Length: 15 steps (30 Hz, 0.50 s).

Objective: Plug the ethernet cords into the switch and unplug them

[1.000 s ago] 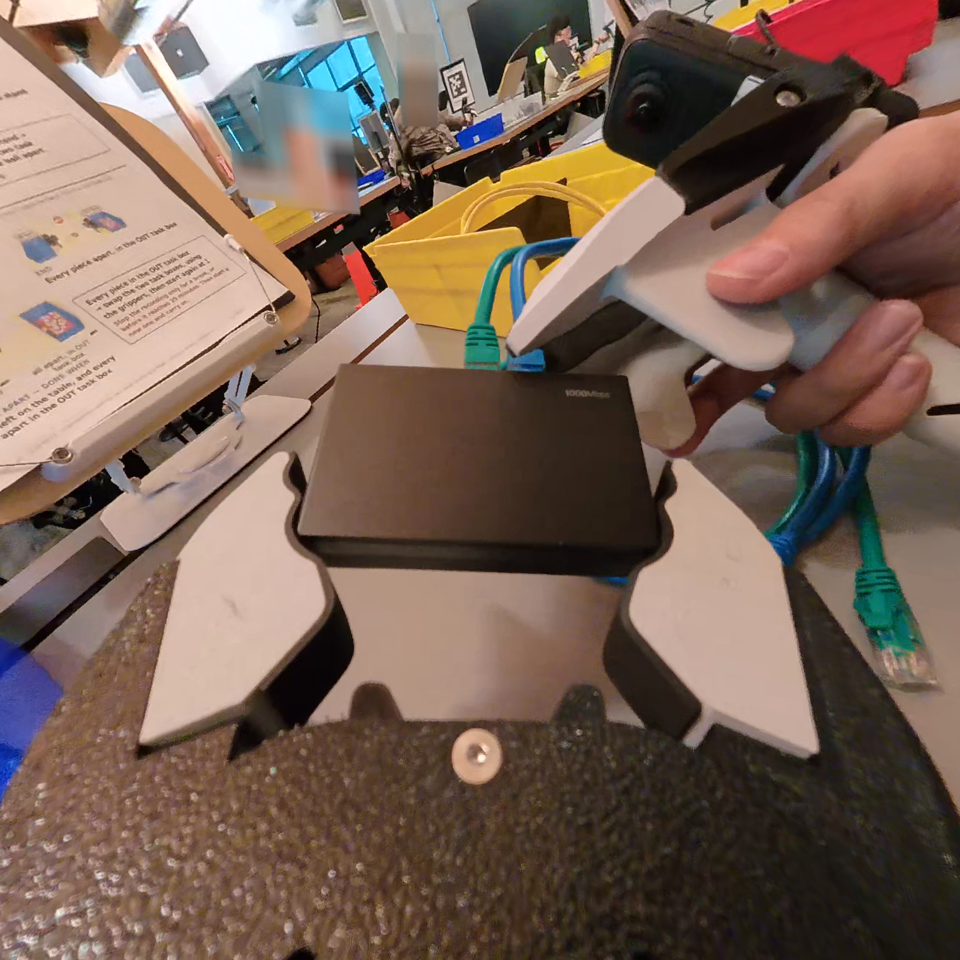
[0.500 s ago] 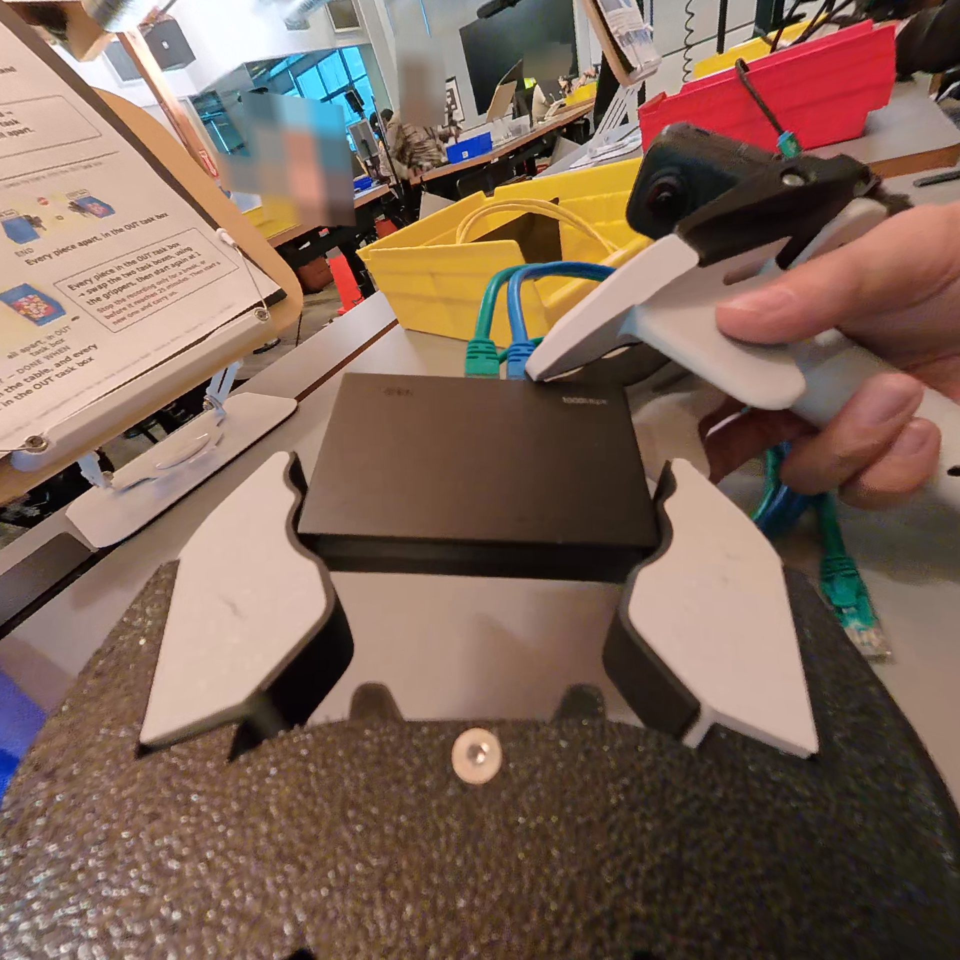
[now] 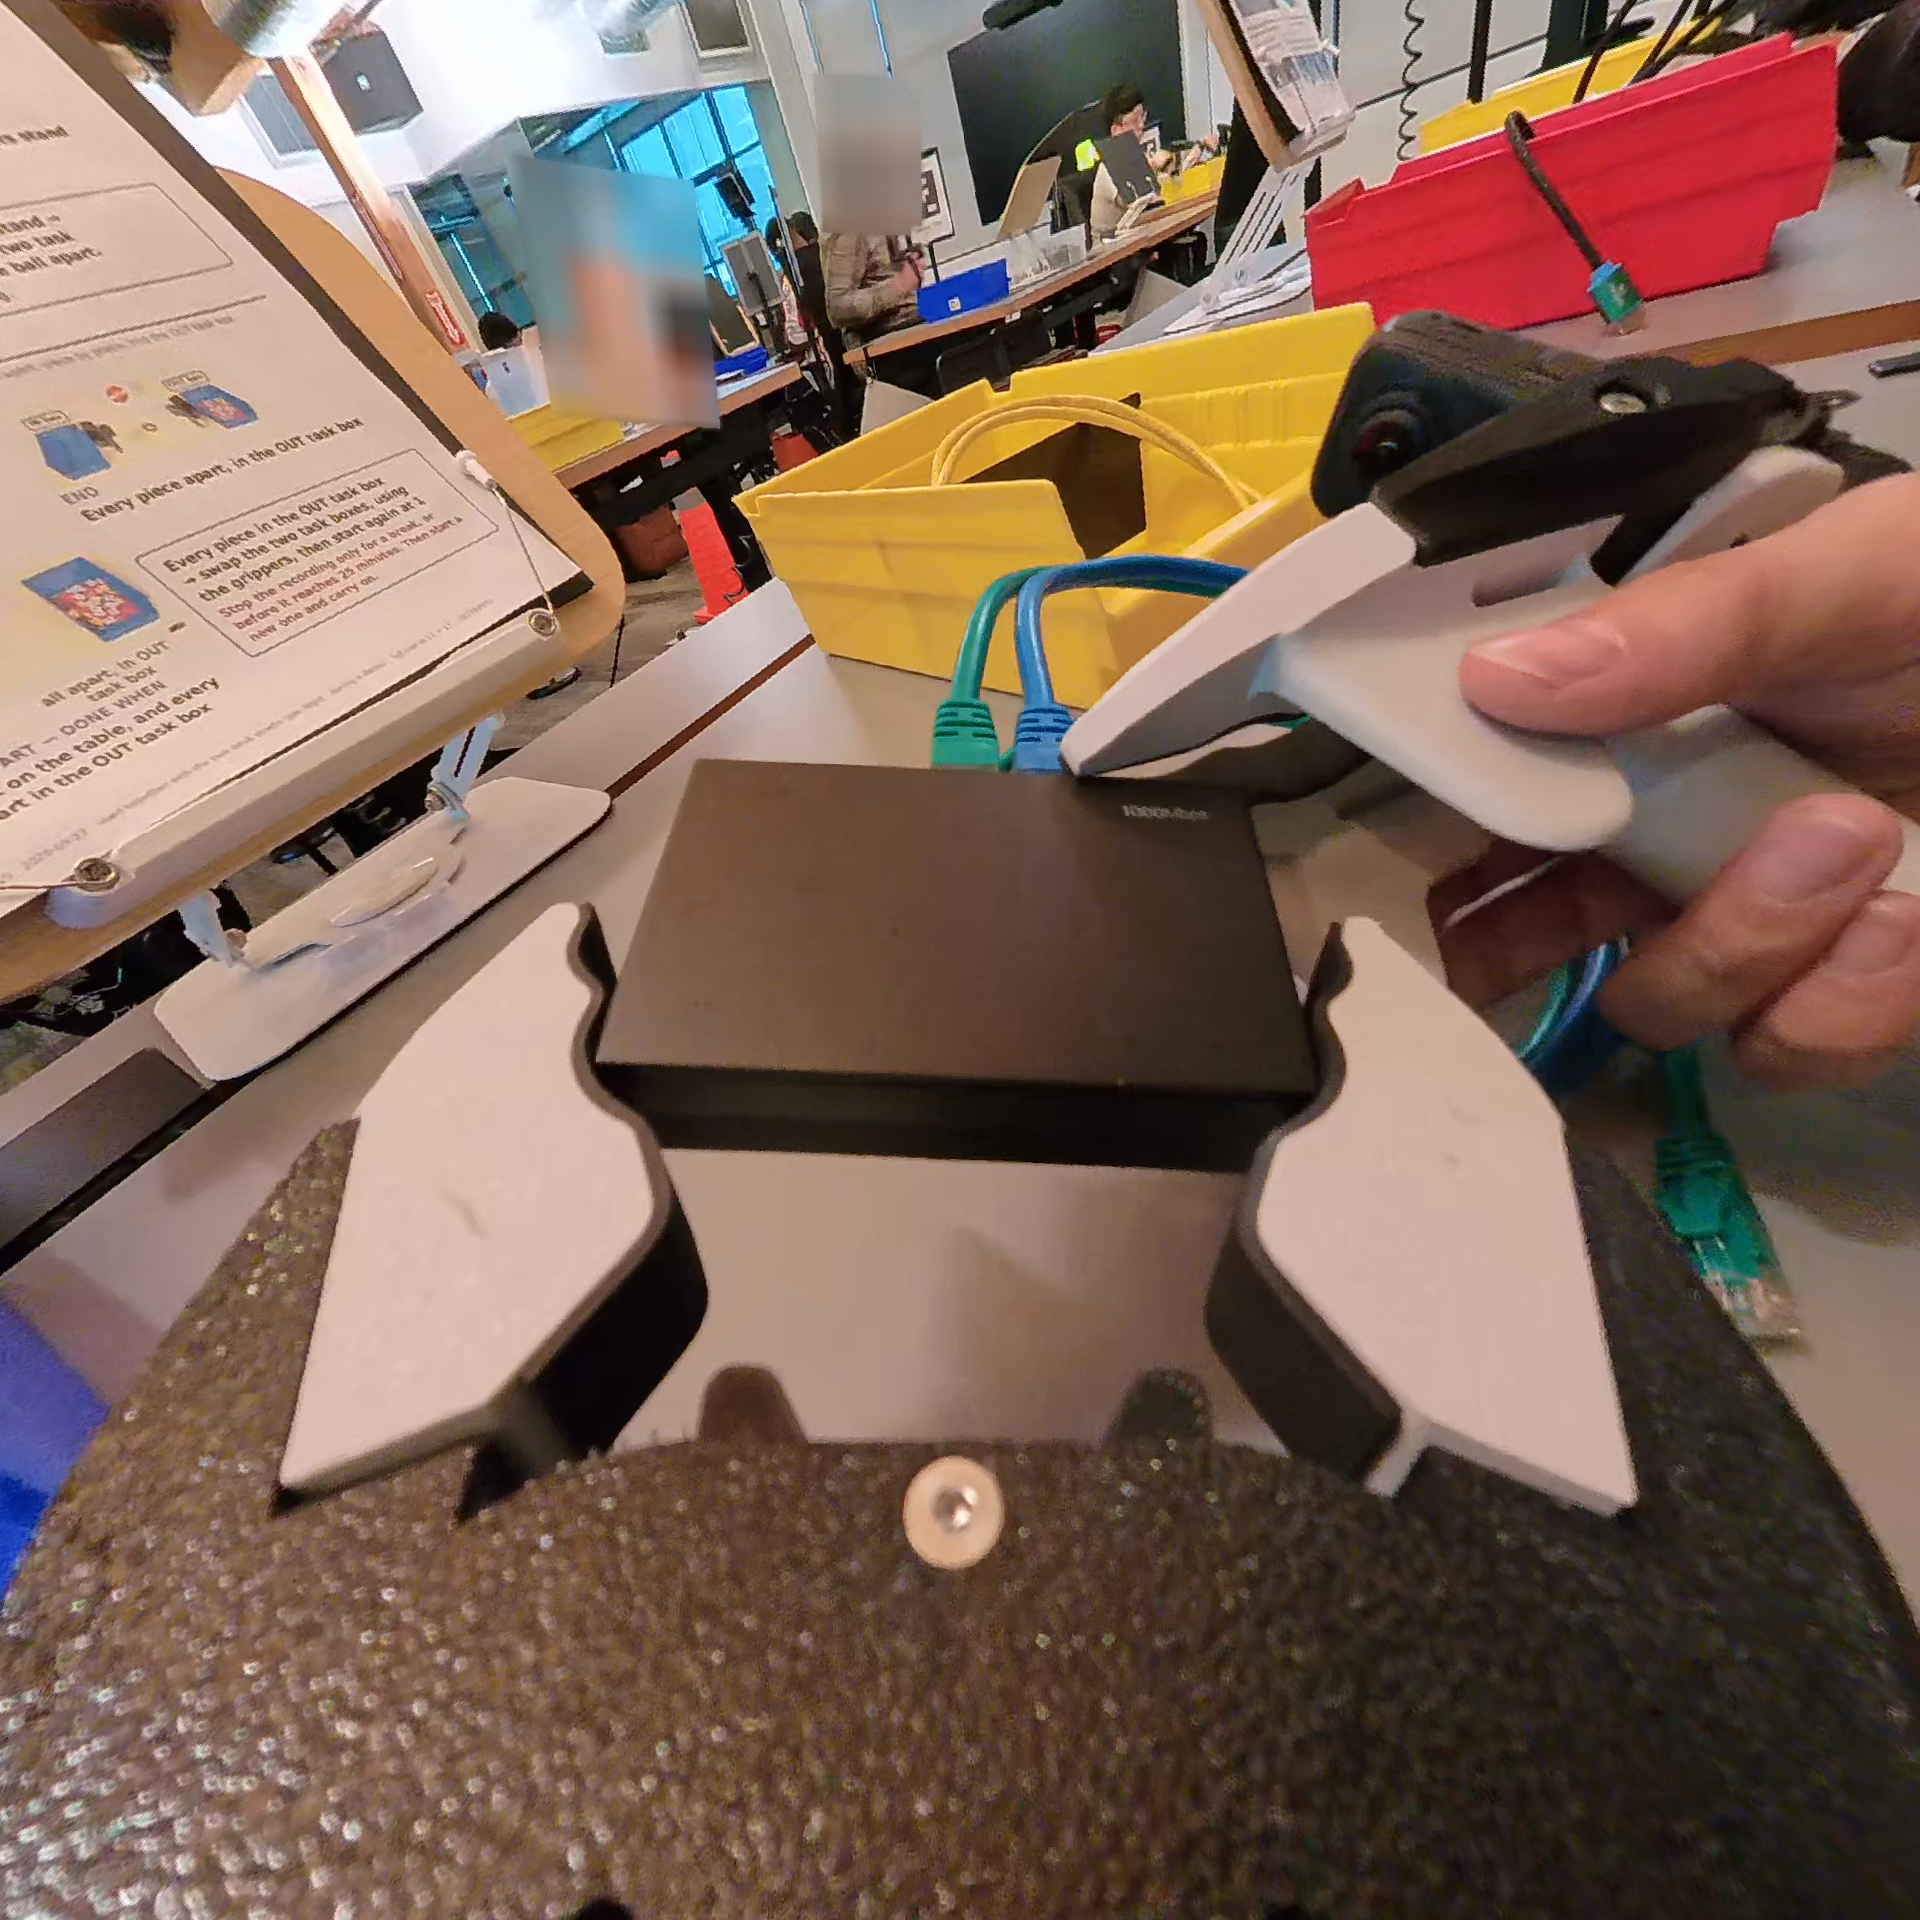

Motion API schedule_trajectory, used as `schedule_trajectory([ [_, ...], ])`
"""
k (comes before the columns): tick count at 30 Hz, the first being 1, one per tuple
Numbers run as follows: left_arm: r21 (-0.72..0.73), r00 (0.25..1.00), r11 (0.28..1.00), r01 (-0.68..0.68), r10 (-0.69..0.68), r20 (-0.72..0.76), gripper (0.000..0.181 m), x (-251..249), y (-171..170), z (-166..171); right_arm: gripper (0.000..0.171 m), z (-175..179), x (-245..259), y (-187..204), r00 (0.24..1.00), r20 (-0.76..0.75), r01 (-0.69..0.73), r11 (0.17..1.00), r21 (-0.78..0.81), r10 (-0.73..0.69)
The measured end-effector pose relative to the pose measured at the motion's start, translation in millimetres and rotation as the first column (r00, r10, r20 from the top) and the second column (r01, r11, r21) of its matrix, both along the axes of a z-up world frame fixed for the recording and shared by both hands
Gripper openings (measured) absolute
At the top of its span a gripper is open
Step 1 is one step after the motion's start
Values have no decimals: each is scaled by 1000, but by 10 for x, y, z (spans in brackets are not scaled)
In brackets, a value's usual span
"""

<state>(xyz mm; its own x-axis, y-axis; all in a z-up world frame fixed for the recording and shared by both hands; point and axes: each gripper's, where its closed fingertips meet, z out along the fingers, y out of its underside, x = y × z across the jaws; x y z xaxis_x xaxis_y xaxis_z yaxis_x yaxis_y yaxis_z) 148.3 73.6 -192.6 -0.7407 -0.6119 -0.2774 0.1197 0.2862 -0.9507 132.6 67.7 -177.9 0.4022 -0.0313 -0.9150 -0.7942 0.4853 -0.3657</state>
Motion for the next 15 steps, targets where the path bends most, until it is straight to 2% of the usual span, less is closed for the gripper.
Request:
schedule_trajectory([
  [9,-74,1000,997,2,-4,-29,123,-11,-20,67,21,43,16,-5,993,-52,110,985,134,-104],
  [11,-99,999,995,10,-14,-34,123,-22,-27,96,15,39,17,-9,991,-74,121,978,173,-109],
  [15,-88,1000,996,9,-11,-22,123,-33,-28,110,15,52,9,-12,992,-20,127,983,130,-125],
])
